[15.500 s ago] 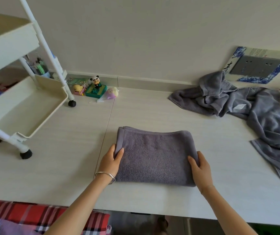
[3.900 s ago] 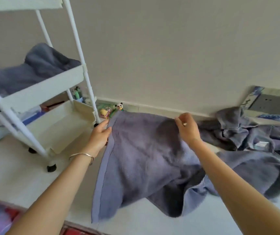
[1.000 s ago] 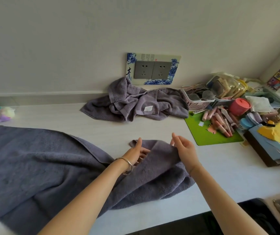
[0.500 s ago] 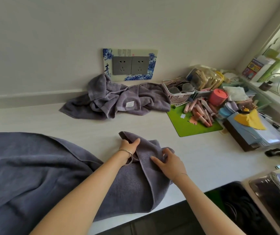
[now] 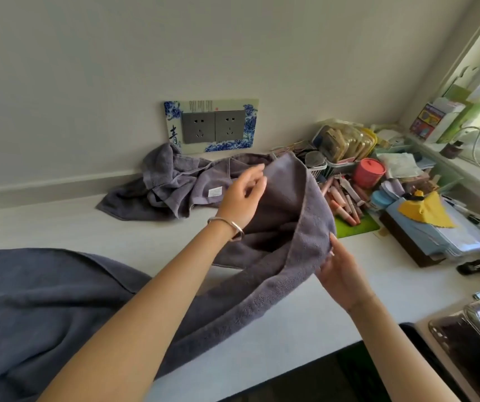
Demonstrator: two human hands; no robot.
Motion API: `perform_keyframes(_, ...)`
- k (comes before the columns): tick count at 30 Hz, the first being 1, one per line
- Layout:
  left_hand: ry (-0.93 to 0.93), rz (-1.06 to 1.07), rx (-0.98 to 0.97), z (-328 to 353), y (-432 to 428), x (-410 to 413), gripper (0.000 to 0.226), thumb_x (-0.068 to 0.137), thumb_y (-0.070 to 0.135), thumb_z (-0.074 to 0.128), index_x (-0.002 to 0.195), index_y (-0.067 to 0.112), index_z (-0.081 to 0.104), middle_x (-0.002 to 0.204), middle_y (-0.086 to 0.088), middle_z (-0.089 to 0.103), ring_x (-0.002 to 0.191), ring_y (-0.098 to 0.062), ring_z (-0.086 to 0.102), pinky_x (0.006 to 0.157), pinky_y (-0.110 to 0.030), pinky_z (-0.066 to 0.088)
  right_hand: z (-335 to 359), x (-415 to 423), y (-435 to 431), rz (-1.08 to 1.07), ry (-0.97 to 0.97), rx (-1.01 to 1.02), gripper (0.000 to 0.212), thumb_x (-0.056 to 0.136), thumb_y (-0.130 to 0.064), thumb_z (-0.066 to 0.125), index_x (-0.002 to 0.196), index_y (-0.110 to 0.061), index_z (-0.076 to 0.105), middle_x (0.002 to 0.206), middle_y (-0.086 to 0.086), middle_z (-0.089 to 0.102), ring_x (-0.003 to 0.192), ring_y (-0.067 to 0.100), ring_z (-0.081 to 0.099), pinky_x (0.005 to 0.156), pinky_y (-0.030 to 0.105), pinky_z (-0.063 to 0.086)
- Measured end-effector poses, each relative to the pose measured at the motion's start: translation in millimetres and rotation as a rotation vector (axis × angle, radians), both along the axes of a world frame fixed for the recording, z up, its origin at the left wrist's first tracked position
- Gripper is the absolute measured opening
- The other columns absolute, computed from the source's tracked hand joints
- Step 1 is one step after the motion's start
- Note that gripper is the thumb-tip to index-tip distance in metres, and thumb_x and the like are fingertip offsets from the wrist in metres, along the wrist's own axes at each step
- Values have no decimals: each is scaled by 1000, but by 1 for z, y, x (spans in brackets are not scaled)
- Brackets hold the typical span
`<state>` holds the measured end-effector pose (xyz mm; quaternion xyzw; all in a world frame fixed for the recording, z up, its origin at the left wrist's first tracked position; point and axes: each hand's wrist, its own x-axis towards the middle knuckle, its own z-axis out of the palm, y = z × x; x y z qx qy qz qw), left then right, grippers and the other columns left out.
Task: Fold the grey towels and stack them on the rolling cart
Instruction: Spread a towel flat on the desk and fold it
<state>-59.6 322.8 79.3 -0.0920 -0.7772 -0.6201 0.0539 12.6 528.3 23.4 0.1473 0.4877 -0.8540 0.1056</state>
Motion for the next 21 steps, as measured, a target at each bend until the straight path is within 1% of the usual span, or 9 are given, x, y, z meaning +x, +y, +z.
perform_keyframes(1,-20,2,-81,-16,-1,1,37,98,23,46,134,13,48,134,-2,53,122,-10,49,95,-11,36,-13,3,12,-39,-93,151,26,98,-29,43,112,-12,58,101,7,68,92,22,65,82,37,55)
perform_keyframes(3,-122,1,-295,-55,-7,4,39,98,26,45,135,13,46,139,-3,49,128,-17,44,104,-22,33,-42,5,35,-52,-266,530,32,99,-29,43,110,-1,55,97,12,63,86,28,61,79,38,49)
perform_keyframes(5,-280,21,-467,-92,-16,8,46,96,34,45,138,14,41,143,-4,44,132,-21,40,110,-34,31,-68,1,51,-109,-334,805,42,98,-24,45,112,16,49,97,20,59,85,35,57,79,40,44)
perform_keyframes(7,-436,31,-563,-114,-22,13,57,94,41,47,142,14,34,147,-6,38,134,-23,37,111,-36,31,-75,-9,52,-173,-294,931,41,95,-20,51,114,16,48,114,31,57,103,43,56,89,45,44)
perform_keyframes(10,-525,83,-663,-126,-23,15,71,90,49,51,144,11,27,148,-12,32,134,-30,35,109,-40,32,-68,-31,37,-170,-93,1040,45,89,-23,62,125,-1,47,133,17,45,121,30,46,100,37,38)
perform_keyframes(12,-575,189,-656,-128,-20,13,78,86,52,55,142,7,27,144,-15,34,130,-32,38,106,-41,35,-67,-49,25,-109,99,1203,52,84,-26,69,127,-6,48,134,13,42,125,26,41,106,34,33)
perform_keyframes(15,-741,362,-502,-125,-17,4,81,83,53,59,135,-2,29,140,-20,39,126,-35,44,102,-41,38,-67,-76,8,65,290,1342,57,82,-37,69,130,-12,47,139,8,41,133,23,34,113,36,27)
perform_keyframes(18,-850,360,-379,-127,-13,-3,77,86,47,59,135,-5,30,140,-19,42,127,-32,45,102,-36,37,-73,-100,-5,215,348,1402,60,86,-42,63,136,-16,43,147,5,36,139,22,28,115,40,22)
perform_keyframes(21,-840,363,-206,-134,-5,-10,58,90,36,58,132,-2,43,135,-14,49,123,-28,48,101,-32,37,-86,-120,-5,344,228,1448,62,88,-54,52,138,-20,41,148,4,36,142,23,22,117,41,15)
